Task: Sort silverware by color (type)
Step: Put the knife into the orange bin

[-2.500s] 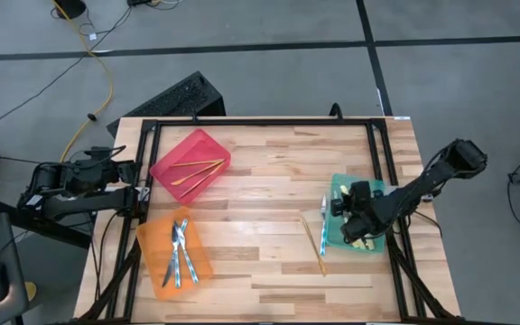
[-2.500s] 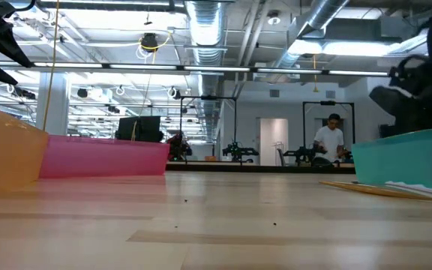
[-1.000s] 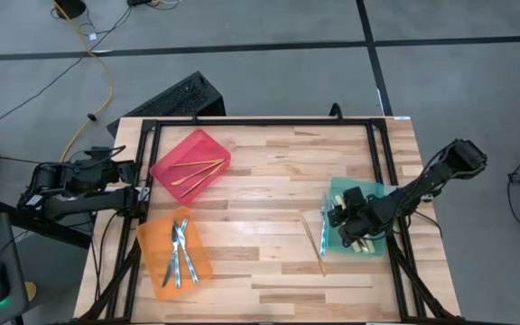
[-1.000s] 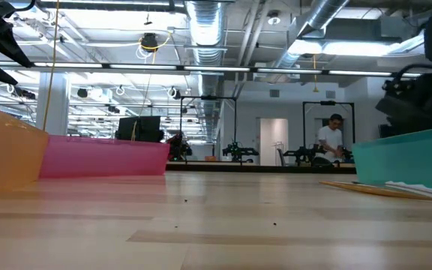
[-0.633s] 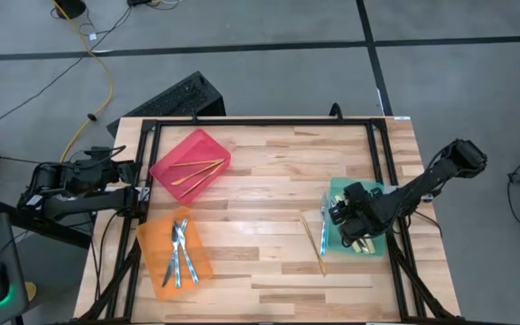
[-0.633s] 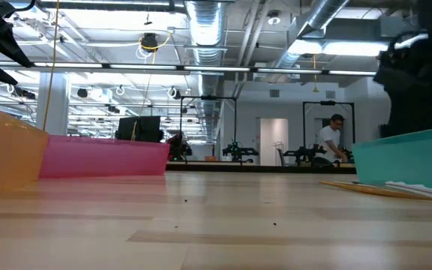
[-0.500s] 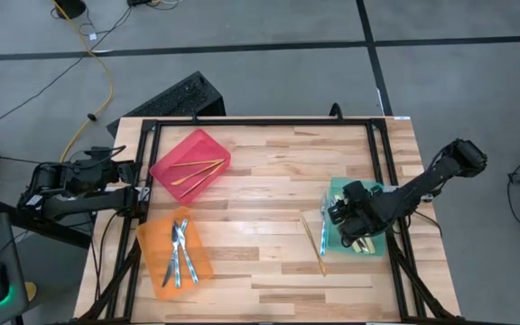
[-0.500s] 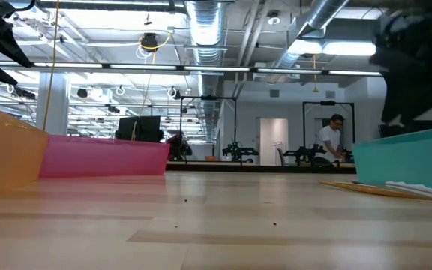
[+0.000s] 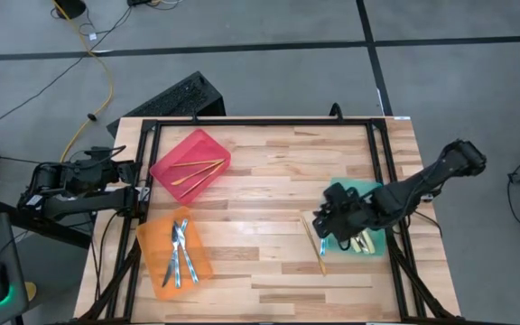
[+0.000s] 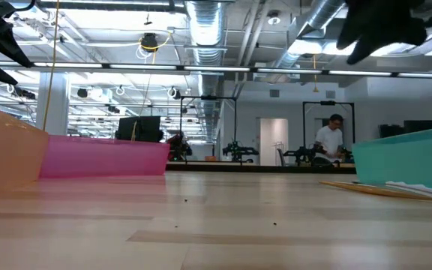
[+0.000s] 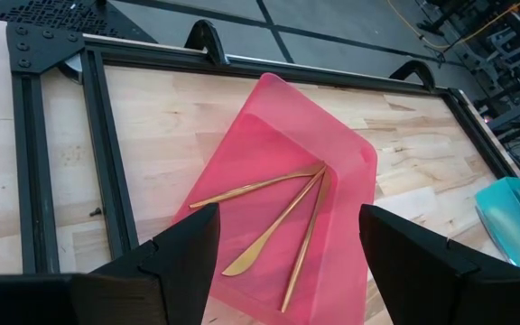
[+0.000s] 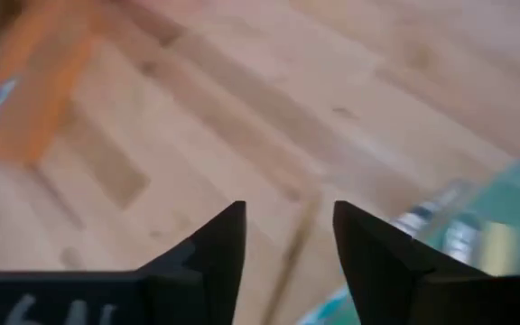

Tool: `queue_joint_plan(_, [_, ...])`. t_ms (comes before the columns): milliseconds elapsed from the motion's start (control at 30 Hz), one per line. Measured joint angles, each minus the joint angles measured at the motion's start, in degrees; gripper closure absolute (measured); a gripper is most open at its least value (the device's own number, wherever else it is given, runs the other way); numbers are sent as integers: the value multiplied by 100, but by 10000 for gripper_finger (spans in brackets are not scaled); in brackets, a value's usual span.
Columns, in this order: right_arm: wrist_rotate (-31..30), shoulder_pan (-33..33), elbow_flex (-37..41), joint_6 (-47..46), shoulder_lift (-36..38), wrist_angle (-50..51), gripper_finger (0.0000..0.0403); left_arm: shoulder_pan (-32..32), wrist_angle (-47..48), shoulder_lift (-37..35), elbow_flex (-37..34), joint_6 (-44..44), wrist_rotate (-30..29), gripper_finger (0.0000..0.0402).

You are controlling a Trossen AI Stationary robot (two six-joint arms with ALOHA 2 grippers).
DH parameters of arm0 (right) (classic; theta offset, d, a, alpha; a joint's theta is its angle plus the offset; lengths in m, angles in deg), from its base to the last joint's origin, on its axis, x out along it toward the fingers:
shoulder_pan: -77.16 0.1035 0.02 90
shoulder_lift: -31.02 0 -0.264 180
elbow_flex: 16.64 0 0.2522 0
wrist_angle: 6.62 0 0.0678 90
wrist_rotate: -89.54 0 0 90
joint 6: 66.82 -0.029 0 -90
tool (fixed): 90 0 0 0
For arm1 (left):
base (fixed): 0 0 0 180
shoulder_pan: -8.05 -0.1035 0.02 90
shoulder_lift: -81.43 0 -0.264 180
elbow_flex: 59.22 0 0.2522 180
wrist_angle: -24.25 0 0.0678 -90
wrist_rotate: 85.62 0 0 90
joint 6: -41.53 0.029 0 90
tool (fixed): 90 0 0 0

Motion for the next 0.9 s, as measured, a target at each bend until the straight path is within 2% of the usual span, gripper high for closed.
queue_joint_plan(167, [880, -217, -77, 158, -699, -52, 280, 1, -1, 0, -2, 0, 2, 155])
queue_joint_plan(267, [1605, -364, -77, 367, -1228, -64, 322, -1, -1, 0, -2, 0, 2, 155])
queue_joint_plan(433, [2117, -427, -169, 508, -1954, -24, 385, -1, 0, -1, -2, 0, 2, 155])
queue_joint_plan(700, [2434, -473, -1103, 499, -3187, 1386, 393, -1, -1, 0, -2, 0, 2, 155])
queue_joint_plan(900, [2466, -525, -2237, 1146, -4258, 2614, 396, 0, -1, 0, -2, 0, 0, 155])
